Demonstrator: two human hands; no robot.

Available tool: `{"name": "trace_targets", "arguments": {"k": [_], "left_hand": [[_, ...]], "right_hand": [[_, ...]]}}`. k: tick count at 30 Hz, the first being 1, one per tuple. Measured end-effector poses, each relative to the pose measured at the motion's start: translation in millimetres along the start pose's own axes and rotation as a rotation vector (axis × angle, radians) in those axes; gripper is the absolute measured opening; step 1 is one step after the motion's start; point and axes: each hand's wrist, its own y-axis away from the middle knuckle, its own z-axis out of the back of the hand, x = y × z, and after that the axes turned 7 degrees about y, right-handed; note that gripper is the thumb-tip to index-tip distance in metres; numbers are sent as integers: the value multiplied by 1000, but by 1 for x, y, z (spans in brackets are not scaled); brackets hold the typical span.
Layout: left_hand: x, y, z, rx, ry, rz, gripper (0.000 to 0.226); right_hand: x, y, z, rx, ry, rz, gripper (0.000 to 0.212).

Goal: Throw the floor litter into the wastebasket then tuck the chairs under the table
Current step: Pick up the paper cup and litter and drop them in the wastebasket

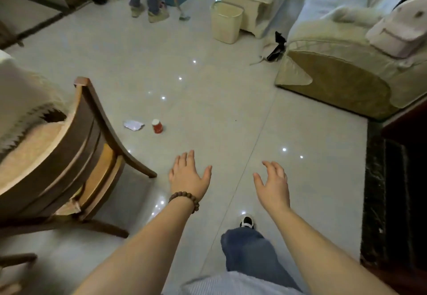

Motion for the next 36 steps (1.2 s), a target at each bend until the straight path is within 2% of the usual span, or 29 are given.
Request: {"name": "trace_targets", "arguments": {"k": [7, 16, 21, 27, 36], "left_hand": [[-68, -121, 1, -116, 32, 173, 73], [-51, -260, 6, -206, 57, 462, 73], [-23, -374, 28, -298, 151, 563, 72], [19, -492, 98, -414, 220, 714, 69], [62, -568, 158, -534, 311, 967, 72]], "right_hand": [[37, -182, 27, 89, 64, 143, 44], [132, -350, -34, 254, 89, 367, 45], [222, -453, -89, 341, 147, 528, 44], [362, -564, -139, 451, 241, 745, 44], [514, -629, -221, 653, 286, 993, 45]]}}
